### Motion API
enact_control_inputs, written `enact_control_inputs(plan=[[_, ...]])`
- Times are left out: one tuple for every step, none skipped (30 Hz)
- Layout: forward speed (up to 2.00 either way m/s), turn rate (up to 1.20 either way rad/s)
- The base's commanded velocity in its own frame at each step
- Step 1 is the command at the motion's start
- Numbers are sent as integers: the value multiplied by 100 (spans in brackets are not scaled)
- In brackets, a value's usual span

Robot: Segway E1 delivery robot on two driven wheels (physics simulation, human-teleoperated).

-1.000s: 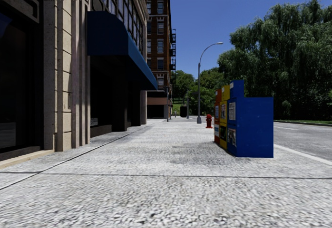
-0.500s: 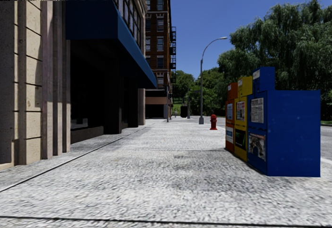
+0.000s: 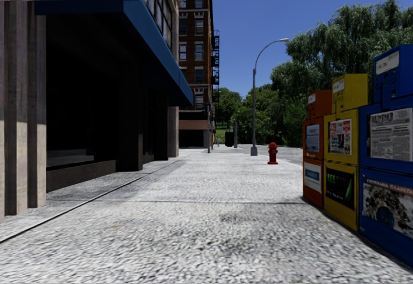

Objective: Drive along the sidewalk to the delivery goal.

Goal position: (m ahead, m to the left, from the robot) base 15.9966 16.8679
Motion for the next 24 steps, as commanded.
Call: enact_control_inputs(plan=[[200, 0], [200, 0], [200, 0], [200, 0], [200, 0], [200, 0], [200, 0], [200, 0], [200, 0], [200, 0], [200, 0], [200, 0], [200, 0], [200, 0], [200, 0], [200, 0], [200, 0], [200, 0], [200, 0], [200, 0], [200, 0], [200, 0], [200, 0], [200, 0]])
